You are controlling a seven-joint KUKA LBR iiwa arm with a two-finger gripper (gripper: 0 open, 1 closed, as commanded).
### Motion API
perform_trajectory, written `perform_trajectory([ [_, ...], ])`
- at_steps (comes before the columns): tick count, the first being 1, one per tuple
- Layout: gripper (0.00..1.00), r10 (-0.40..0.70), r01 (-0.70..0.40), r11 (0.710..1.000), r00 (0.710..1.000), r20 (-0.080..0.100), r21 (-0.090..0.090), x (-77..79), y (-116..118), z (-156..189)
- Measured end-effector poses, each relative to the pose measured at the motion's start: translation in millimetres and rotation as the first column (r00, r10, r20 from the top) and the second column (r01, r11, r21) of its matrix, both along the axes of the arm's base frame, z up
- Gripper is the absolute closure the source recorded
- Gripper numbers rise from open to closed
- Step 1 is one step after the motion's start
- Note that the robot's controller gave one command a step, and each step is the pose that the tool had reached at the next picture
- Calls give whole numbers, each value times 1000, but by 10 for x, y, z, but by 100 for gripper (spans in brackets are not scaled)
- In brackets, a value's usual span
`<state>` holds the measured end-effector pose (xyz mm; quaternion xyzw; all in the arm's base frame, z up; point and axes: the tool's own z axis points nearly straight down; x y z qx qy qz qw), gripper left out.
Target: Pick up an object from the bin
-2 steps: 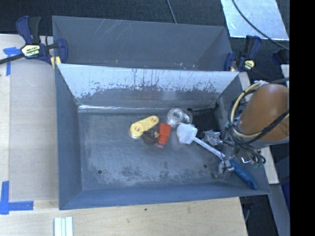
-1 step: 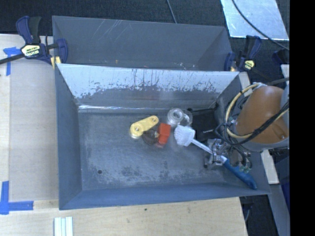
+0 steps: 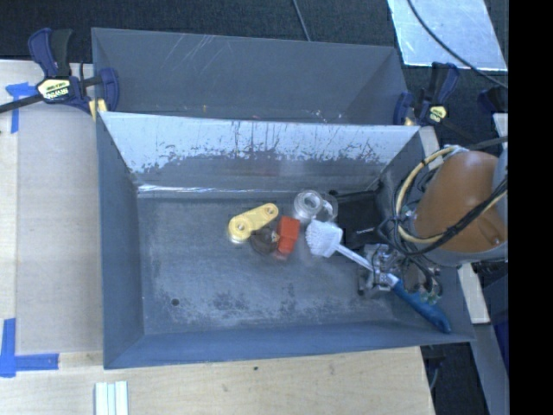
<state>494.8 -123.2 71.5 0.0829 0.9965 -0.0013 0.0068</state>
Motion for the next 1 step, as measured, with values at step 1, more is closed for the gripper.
perform_trajectory([
  [1, 100, 1, -1, 1000, 1000, -9, 2, -28, 6, 144],
])
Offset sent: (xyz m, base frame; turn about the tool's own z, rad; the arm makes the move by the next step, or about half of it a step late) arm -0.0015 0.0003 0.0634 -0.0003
